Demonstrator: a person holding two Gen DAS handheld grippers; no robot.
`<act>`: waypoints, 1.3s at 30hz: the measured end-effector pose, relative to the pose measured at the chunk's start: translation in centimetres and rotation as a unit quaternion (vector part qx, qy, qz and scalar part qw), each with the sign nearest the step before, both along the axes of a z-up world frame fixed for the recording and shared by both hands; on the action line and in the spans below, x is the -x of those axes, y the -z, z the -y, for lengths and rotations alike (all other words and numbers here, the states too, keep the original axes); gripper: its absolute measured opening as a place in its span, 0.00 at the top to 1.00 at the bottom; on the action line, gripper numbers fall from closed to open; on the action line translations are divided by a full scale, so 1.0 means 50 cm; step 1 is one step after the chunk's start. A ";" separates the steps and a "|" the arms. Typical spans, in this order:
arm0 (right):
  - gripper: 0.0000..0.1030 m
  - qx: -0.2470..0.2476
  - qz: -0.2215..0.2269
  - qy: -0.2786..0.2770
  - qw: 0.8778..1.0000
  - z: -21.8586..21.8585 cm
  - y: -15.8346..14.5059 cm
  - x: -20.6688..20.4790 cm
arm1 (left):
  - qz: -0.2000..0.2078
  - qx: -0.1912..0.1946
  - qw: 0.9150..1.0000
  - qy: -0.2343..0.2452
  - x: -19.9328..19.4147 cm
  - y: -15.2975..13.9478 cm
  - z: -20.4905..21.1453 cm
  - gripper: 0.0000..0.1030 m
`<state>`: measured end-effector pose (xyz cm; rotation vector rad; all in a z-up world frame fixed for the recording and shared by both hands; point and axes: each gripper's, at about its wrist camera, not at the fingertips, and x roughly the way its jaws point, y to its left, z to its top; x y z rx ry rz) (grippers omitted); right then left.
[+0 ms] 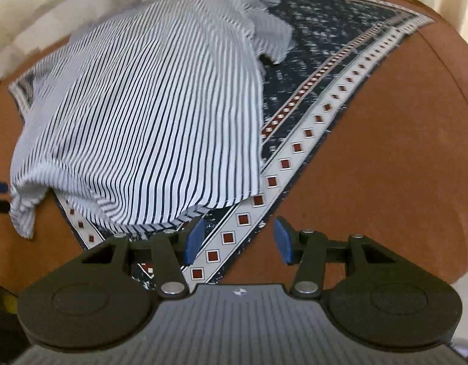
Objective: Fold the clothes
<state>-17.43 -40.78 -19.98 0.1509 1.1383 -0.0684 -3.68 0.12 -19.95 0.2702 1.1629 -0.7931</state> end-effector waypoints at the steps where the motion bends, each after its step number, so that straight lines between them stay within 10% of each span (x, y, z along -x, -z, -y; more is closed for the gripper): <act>1: 0.47 0.008 0.000 -0.008 1.000 -0.005 0.004 -0.004 | 0.003 0.001 1.000 -0.004 0.000 0.002 0.000 0.25; 10: 0.45 0.083 0.012 -0.103 0.991 -0.018 0.029 -0.015 | -0.002 0.003 0.997 -0.071 -0.001 0.025 0.014 0.28; 16: 0.44 0.087 0.035 -0.129 0.987 -0.011 0.023 -0.015 | 0.006 -0.003 0.995 -0.099 0.001 0.028 0.019 0.83; 19: 0.47 0.082 0.047 -0.135 0.986 -0.013 0.020 -0.020 | 0.008 0.005 0.993 -0.118 -0.001 0.021 0.011 0.94; 22: 0.56 0.071 0.056 -0.140 0.986 -0.017 0.021 -0.026 | 0.024 0.005 0.991 -0.129 0.001 0.008 0.008 0.97; 26: 0.96 0.049 0.054 -0.136 0.988 -0.015 0.017 -0.035 | 0.045 0.013 0.989 -0.144 0.011 -0.017 0.002 0.98; 33: 0.97 0.038 0.132 -0.146 0.980 -0.027 -0.102 -0.059 | 0.100 0.029 0.980 -0.168 0.034 -0.080 -0.017 0.98; 39: 0.97 -0.006 0.145 -0.126 0.981 -0.052 -0.087 -0.123 | 0.094 0.004 0.972 -0.215 0.010 -0.054 -0.048 0.93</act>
